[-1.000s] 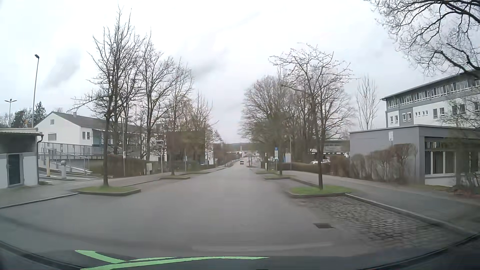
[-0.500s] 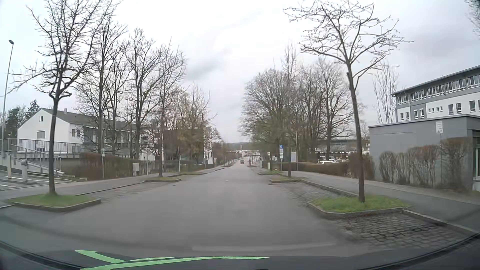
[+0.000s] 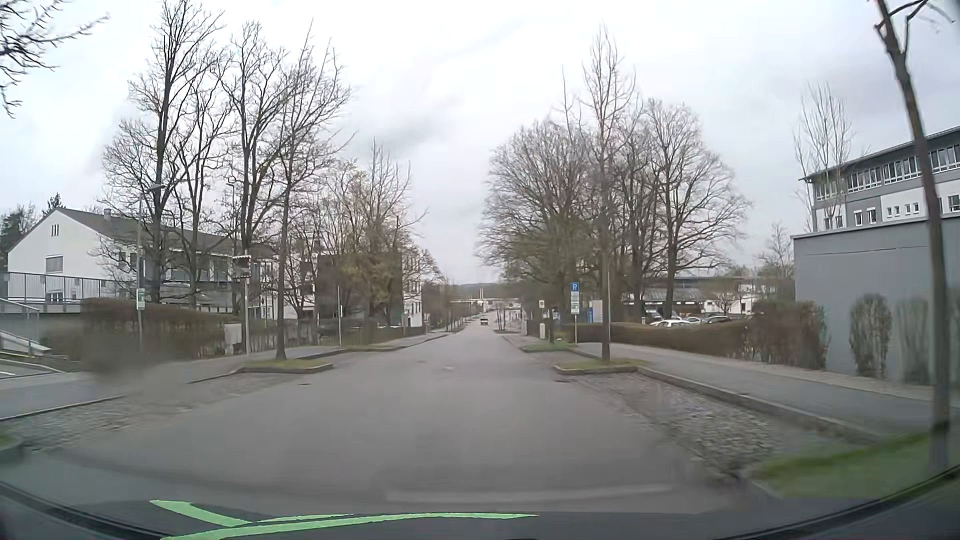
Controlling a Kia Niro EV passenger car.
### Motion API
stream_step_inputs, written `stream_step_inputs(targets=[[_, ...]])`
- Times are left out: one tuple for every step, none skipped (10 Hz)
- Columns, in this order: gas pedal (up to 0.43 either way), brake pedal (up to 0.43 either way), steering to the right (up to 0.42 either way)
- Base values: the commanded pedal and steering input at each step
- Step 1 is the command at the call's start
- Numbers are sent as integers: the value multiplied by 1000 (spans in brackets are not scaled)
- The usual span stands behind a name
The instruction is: Follow the waypoints while adhering to traffic rules and regulations
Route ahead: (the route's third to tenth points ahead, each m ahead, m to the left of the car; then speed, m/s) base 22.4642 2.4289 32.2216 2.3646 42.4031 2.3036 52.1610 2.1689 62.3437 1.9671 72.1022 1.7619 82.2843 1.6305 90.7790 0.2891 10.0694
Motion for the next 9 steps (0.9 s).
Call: stream_step_inputs(targets=[[177,0,1],[177,0,1],[177,0,1],[177,0,1],[177,0,1],[177,0,1],[177,0,1],[177,0,1],[177,0,0]])
